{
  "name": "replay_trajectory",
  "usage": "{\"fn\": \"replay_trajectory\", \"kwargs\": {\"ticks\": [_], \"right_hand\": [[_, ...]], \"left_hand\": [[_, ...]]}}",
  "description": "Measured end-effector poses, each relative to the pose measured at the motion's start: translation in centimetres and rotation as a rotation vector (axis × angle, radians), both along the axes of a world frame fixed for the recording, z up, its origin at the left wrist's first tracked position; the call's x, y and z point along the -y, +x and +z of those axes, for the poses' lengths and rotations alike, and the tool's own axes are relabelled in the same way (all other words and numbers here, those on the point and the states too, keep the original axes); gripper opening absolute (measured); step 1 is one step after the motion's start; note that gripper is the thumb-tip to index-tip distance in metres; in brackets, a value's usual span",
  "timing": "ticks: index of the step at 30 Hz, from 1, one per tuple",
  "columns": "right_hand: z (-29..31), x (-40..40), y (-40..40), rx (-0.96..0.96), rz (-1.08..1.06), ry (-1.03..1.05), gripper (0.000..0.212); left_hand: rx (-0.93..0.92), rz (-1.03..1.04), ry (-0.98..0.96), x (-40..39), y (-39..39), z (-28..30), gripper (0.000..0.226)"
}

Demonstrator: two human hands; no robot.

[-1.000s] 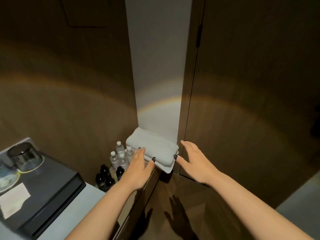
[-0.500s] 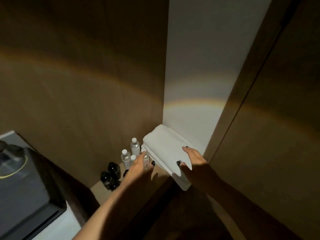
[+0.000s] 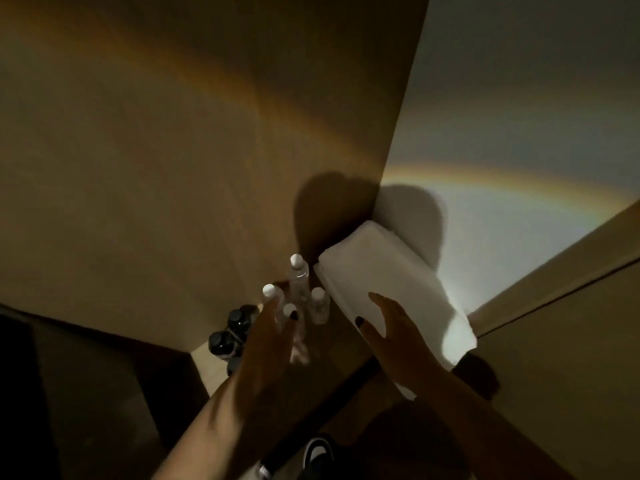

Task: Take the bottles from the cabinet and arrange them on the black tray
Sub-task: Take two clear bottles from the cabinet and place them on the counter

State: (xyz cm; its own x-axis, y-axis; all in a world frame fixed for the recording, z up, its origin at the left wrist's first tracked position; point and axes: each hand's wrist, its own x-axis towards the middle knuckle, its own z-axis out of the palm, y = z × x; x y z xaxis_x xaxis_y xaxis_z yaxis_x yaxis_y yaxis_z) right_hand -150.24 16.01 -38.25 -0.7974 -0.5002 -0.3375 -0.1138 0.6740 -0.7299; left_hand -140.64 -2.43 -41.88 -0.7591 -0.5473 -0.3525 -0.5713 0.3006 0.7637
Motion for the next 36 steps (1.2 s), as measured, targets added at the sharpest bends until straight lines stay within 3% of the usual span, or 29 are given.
{"fn": "replay_trajectory", "kwargs": {"ticks": [3,9,13,20,23,28,36], "right_hand": [[-3.4,1.9,-1.9,0.09,-0.054,-0.026,0.056],[-12.0,4.8,-5.0,0.139,-0.098,-0.042,0.051],[-16.6,5.9,-6.0,0.194,-0.1,-0.105,0.03],[-21.3,5.4,-5.4,0.244,-0.062,-0.112,0.045],[-21.4,4.9,-5.0,0.252,-0.013,-0.117,0.045],[-19.4,5.0,-5.4,0.191,0.114,-0.151,0.025],[-13.9,6.5,-5.7,0.045,0.417,-0.142,0.06]], "left_hand": [[0.022,0.006,-0.081,1.7,-1.2,-3.3,0.046],[0.04,0.077,-0.059,4.1,-4.7,-11.3,0.046],[0.041,0.093,-0.091,4.2,-6.1,-15.4,0.05],[0.013,0.153,-0.141,2.9,-6.1,-19.4,0.032],[0.014,0.202,-0.157,2.7,-6.1,-19.2,0.034],[-0.118,0.281,-0.223,2.7,-5.0,-16.5,0.028],[-0.324,0.407,-0.249,1.1,-4.5,-6.5,0.011]]}}
